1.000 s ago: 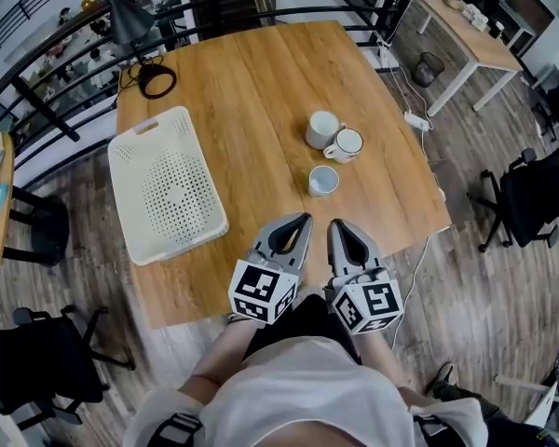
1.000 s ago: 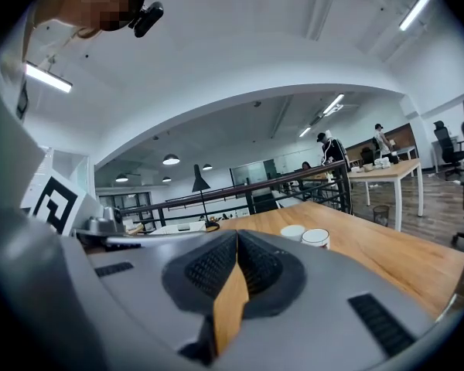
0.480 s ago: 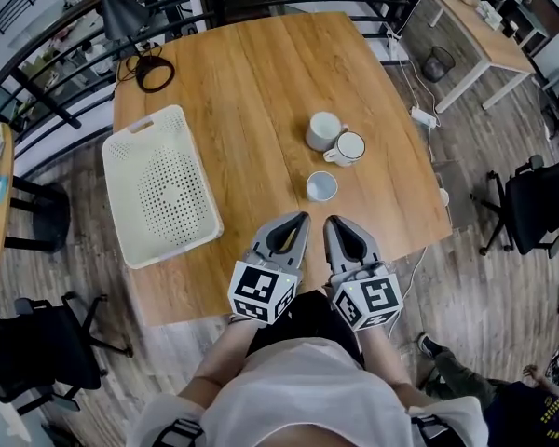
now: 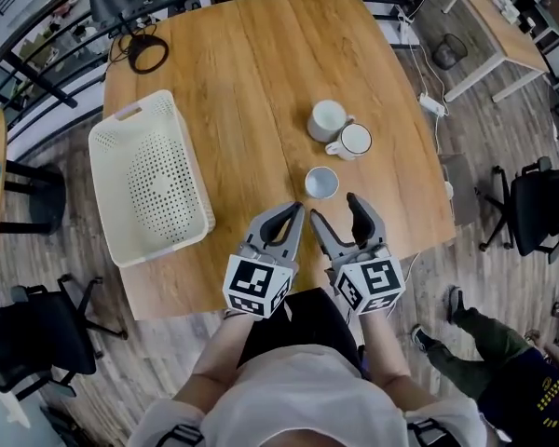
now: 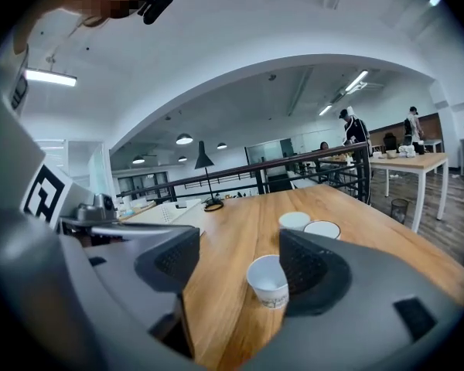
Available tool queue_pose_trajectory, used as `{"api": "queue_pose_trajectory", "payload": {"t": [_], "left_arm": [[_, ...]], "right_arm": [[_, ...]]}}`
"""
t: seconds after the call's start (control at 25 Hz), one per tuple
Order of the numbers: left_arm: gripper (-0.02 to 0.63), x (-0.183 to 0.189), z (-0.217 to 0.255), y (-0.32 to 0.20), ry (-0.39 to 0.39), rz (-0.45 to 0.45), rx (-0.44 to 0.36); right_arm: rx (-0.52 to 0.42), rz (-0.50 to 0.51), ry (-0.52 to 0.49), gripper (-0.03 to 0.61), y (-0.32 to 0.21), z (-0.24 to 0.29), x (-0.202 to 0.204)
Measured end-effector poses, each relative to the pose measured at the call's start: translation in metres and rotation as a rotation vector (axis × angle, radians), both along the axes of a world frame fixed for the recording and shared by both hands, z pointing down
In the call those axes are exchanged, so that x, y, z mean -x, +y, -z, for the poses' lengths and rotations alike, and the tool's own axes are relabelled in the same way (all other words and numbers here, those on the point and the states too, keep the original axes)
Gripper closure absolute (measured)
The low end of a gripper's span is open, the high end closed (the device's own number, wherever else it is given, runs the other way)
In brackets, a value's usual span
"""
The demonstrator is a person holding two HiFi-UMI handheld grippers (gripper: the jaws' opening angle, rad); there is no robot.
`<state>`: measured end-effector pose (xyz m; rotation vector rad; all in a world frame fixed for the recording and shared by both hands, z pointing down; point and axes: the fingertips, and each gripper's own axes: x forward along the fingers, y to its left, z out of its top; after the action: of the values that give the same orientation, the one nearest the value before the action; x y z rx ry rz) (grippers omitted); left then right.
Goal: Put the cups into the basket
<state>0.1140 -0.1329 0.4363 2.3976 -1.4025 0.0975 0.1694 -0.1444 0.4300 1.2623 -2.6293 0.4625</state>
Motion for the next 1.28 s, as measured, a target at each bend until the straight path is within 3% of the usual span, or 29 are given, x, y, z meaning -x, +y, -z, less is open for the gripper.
{"api": "queue_pose_trajectory", "payload": {"t": [0.32, 0.68, 0.96, 1.28], "left_arm": [[0.604, 0.011, -0.047, -0.013, -0.040, 0.045, 0.069], [0.603, 0.026, -0.075, -0.032, -0.058, 0.093, 0.108], [0.604, 0.030, -0.089, -0.036, -0.064, 0.123, 0.140], [0.604, 0.031, -0.096, -0.040, -0.059, 0.153, 0.165]], "right_arm": [[0.068, 0.062, 0.130, 0.192, -0.028, -0.055, -0.001], [0.127, 0.095, 0.197, 0.189, -0.050, -0.097, 0.005], [0.102, 0.155, 0.267, 0.189, -0.056, -0.113, 0.020], [0.091, 0.125, 0.262, 0.190, -0.064, -0.118, 0.017]]}}
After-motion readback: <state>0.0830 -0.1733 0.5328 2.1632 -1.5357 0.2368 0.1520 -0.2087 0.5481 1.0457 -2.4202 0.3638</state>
